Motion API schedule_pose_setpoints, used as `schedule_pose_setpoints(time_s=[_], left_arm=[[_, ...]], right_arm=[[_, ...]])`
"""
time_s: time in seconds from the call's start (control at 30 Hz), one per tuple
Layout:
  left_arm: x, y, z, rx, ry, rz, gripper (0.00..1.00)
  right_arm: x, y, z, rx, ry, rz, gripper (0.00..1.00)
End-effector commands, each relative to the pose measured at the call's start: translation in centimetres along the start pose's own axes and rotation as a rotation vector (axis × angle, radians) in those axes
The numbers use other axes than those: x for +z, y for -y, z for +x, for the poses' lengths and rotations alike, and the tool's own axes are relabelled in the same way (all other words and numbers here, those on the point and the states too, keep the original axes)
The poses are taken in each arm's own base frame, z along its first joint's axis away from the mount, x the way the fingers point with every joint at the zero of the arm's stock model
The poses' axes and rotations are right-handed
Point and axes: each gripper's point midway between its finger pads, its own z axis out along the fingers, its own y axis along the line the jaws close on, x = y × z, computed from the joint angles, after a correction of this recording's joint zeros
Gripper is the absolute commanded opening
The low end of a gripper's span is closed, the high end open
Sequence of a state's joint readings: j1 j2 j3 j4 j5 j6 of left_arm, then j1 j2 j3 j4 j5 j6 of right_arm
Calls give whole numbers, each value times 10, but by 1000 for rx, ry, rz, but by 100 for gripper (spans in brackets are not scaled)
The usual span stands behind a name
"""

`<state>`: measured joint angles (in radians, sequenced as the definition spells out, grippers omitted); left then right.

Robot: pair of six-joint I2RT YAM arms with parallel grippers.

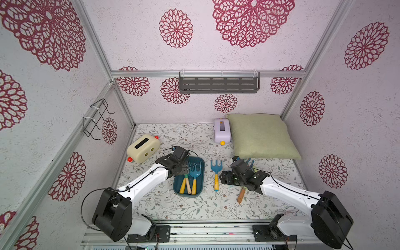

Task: Put the rake into the storage box
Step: Pick up the rake at the center of the board.

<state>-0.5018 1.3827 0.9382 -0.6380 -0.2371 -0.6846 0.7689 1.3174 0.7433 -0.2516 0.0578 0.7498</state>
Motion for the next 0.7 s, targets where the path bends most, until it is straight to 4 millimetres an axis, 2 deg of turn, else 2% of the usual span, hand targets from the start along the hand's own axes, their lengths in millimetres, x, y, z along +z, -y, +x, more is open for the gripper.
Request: schedule_pose_setpoints(time_s=[0.0,0.07,0.13,0.33,0.53,0.6,0.67], left_arm=[[-4,-2,-28,-80,155,65,86],[-4,-8,-35,-108,210,85,93],[-2,-13,-38,-116,248,104,96],[5,-20,-36,-154,311,200,98],[-6,-23,-38,-173,342,236,98],[-8,-24,-37,-173,346,239,99],[-8,-23,-38,-173,347,249,99]], right_arm=[[5,-3,-6,-2,22,55,77],[11,-8,-6,-13,16,78,74],[17,-13,-6,-28,8,106,73],[38,-24,-4,-41,-15,169,70],[60,-24,2,-30,-51,235,63],[68,-24,6,-29,-64,245,57],[74,-24,9,-27,-76,256,55]])
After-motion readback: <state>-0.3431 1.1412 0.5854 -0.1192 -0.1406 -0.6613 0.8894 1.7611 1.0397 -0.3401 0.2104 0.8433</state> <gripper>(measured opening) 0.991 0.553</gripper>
